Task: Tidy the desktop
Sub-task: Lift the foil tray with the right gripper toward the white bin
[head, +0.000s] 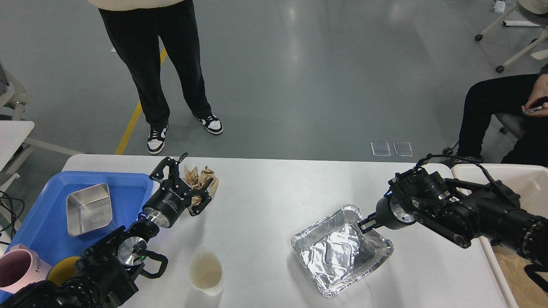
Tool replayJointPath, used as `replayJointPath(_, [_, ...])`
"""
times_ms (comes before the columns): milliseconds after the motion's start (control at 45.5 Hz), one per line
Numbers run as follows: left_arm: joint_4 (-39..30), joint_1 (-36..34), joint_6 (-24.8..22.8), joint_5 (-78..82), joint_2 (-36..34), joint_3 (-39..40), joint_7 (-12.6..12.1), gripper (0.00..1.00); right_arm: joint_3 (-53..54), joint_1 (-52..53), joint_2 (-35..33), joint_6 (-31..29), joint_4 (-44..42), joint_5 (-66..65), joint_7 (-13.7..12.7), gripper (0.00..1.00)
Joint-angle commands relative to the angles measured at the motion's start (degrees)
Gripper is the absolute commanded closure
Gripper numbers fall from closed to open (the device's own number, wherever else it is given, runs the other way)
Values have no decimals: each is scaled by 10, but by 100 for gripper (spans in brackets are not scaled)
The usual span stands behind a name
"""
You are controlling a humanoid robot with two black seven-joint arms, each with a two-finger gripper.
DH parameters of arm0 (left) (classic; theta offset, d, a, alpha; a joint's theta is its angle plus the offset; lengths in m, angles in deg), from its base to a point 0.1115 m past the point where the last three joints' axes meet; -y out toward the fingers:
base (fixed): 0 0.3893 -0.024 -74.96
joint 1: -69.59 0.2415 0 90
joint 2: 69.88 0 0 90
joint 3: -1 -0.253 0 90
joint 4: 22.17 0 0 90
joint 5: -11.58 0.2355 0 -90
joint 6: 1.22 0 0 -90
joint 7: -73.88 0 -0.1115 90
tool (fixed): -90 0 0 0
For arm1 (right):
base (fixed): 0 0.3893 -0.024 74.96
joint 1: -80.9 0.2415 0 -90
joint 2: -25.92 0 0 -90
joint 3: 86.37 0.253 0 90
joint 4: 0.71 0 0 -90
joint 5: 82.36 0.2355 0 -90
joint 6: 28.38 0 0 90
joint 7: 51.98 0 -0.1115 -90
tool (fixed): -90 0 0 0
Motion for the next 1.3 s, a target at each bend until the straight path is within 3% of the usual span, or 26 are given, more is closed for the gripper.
replayJointPath(0, [-1,0,-2,0,0,0,0,4,6,-2,-36,2,-2,36,-7,100])
replayJointPath(242, [-1,0,-2,0,1,-1,0,4,7,5,-93,-2,3,58,-12,100])
replayJointPath(374, [-4,0,-2,0,2,-1,0,4,7,33,-103,-17,5,62,-30,100])
replayJointPath(638, [-6,0,-3,0,1,-1,0,4,14,127,-112,-113,29,74,-100,100])
replayJointPath(813, [-6,-1,-5,0,1,-1,0,4,14,180,-123,-177,48,74,-126,100])
replayJointPath(901, [-7,-1,-6,0,1,0,0,4,14,211,-141,-210,62,74,-129,100])
replayJointPath(1275, [-7,-10,-11,0,2,-1,0,4,19,340,-224,-210,149,75,-136,100])
